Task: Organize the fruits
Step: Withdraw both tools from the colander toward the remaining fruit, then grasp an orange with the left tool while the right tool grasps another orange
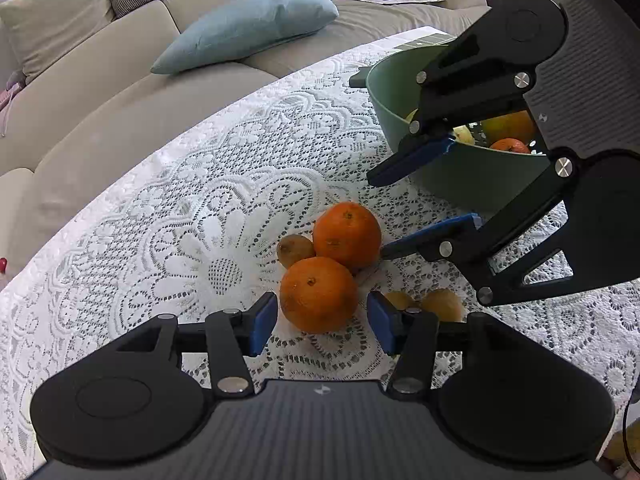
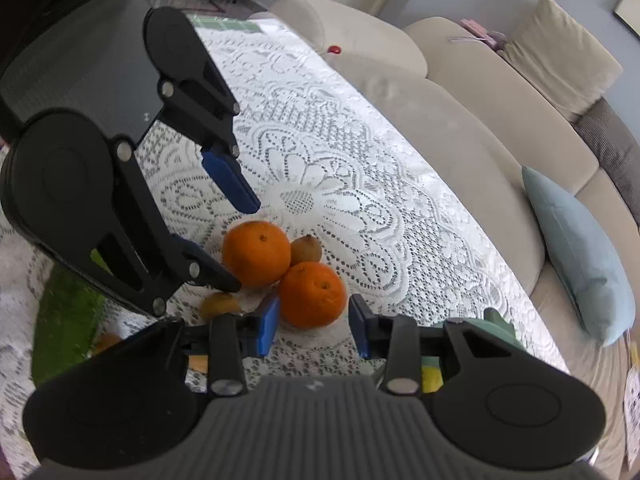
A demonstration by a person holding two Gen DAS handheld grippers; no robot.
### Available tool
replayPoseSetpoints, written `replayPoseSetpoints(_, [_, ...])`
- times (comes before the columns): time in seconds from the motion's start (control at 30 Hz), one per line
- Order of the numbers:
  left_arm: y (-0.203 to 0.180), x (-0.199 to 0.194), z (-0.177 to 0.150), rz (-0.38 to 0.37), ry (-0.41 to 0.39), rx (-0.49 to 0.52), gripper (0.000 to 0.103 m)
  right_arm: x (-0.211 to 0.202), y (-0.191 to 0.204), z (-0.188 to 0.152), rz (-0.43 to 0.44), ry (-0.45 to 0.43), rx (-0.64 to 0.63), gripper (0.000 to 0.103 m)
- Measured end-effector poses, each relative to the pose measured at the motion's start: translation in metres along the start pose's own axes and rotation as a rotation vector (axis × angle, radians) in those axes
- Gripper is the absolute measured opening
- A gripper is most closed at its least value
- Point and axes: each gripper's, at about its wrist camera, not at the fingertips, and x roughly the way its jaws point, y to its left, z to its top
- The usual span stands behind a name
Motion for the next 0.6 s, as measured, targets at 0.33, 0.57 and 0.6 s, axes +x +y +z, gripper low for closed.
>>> replayPoseSetpoints(0.33, [0.011, 0.016, -0.001, -0.041, 0.015, -0.045, 0.061, 0.016, 0.005, 0.003, 0.03, 0.031, -0.072, 0.042])
replayPoseSetpoints(0.57, [0.015, 0.023, 0.001, -0.051, 0.031, -0.067, 0.06, 0.022, 0.009, 0.006, 0.009, 0.067, -0.092, 0.042])
replayPoseSetpoints(0.6, [0.015, 0.024, 0.0, -0.05, 0.035, -0.066, 0.059, 0.024, 0.009, 0.007, 0.008, 0.076, -0.094, 0.042])
